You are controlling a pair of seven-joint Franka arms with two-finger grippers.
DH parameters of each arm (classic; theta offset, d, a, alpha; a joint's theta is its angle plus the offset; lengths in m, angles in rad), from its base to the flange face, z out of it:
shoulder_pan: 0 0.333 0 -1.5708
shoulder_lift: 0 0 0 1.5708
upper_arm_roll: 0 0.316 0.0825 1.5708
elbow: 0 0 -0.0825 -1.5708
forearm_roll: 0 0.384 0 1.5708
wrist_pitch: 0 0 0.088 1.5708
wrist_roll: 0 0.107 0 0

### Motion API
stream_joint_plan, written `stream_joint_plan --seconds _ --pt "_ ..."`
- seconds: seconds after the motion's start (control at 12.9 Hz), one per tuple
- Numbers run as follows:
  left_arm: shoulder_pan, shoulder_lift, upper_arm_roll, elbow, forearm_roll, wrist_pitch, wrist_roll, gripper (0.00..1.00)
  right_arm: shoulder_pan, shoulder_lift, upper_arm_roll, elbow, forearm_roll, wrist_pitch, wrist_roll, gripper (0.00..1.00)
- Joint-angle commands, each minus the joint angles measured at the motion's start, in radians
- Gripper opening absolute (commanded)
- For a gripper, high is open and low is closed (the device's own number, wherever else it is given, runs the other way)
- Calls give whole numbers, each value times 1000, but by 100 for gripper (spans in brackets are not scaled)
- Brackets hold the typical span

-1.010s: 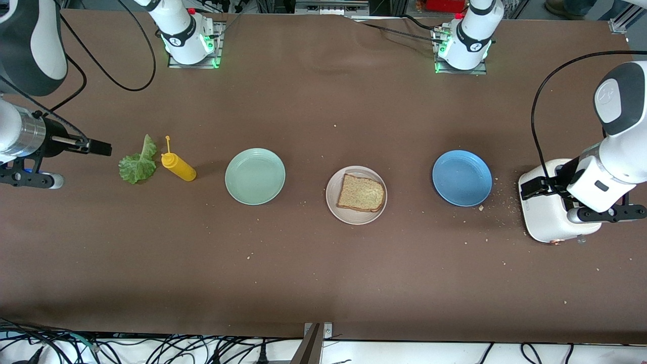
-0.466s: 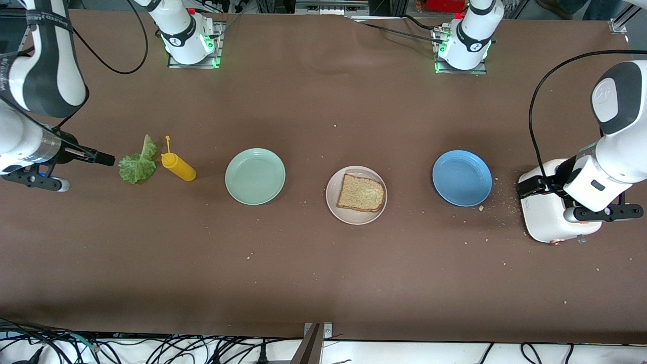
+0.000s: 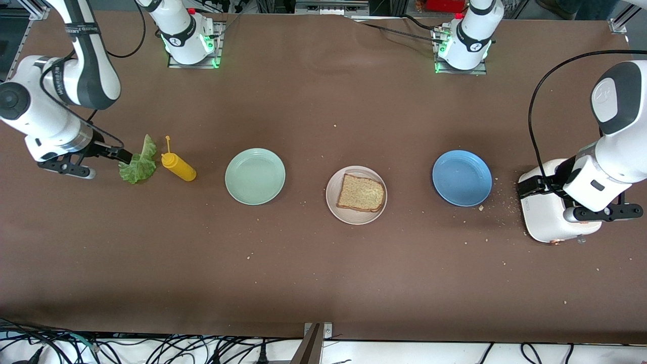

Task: Make sandwich in beige plate with both arms
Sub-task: 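Move the right gripper over the green lettuce leaf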

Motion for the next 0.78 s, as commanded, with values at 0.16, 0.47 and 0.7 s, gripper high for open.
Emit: stream_joint_plan --seconds 0.16,0.47,0.7 --pt "-7 -7 -3 6 37 -15 -23 100 5 -55 -64 -234 -29 276 5 96" --pt "-7 -7 -6 6 37 -17 -24 100 3 8 -119 -257 -26 293 12 97" --pt "-5 -5 -6 4 37 -15 -24 100 3 94 -118 -256 -9 391 25 97"
